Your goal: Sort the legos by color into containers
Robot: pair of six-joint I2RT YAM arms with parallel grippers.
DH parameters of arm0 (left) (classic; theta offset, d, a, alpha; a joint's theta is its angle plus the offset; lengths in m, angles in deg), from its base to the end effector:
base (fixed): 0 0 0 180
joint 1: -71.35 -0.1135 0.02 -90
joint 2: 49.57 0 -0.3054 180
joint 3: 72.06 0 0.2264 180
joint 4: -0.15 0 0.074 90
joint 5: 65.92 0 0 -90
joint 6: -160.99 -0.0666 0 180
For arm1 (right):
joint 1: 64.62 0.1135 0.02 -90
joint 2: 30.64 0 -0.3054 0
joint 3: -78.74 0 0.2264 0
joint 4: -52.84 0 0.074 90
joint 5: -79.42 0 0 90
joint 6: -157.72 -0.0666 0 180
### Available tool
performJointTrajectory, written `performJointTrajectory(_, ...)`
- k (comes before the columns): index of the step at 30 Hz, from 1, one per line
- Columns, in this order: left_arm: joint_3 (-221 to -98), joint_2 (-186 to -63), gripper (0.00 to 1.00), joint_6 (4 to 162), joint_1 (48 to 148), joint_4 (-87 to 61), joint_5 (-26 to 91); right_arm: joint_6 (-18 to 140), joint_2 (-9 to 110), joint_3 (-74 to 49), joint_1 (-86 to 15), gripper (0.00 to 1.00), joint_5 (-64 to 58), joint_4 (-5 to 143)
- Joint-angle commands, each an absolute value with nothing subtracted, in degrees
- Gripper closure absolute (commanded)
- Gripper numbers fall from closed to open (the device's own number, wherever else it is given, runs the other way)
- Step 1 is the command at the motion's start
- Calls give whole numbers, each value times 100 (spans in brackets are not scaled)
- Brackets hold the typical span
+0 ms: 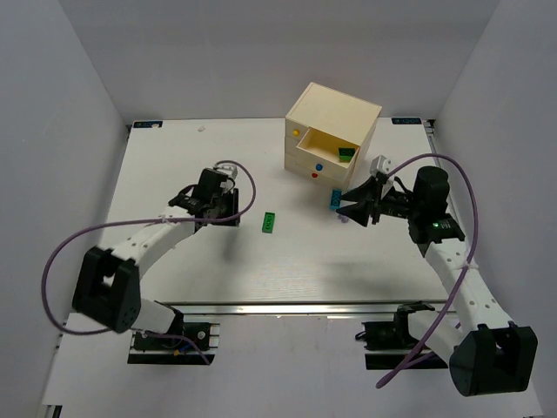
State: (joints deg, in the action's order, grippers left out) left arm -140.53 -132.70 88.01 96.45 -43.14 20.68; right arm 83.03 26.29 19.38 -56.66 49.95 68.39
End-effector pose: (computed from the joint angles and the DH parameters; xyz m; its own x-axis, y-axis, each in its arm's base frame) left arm 0.2526 -0.1139 0.2403 -0.8495 0.0753 -0.5221 0.1530 0.9824 -0.1073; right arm 0.1737 0.0828 0.3548 0.0229 -0.1280 -0.9915 -0.9350 0.3484 -0.0665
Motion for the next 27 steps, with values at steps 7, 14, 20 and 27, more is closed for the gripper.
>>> performJointTrajectory(7,-15474,-12549,93,9427,9710,-1936,5105,7335,2465,1863,-6137,100,3962,6319)
performJointTrajectory(14,-16994,-14026,96,10544,9815,-723,5467,7150,2438,1977,-6566,100,3785,6135)
performJointTrajectory(20,-18050,-15115,94,10615,9991,-889,5054,7114,2517,2048,-6735,100,3943,6047)
performJointTrajectory(27,-18902,-15793,78,10448,10176,-1275,4860,7132,2561,2092,-6805,100,4013,6003)
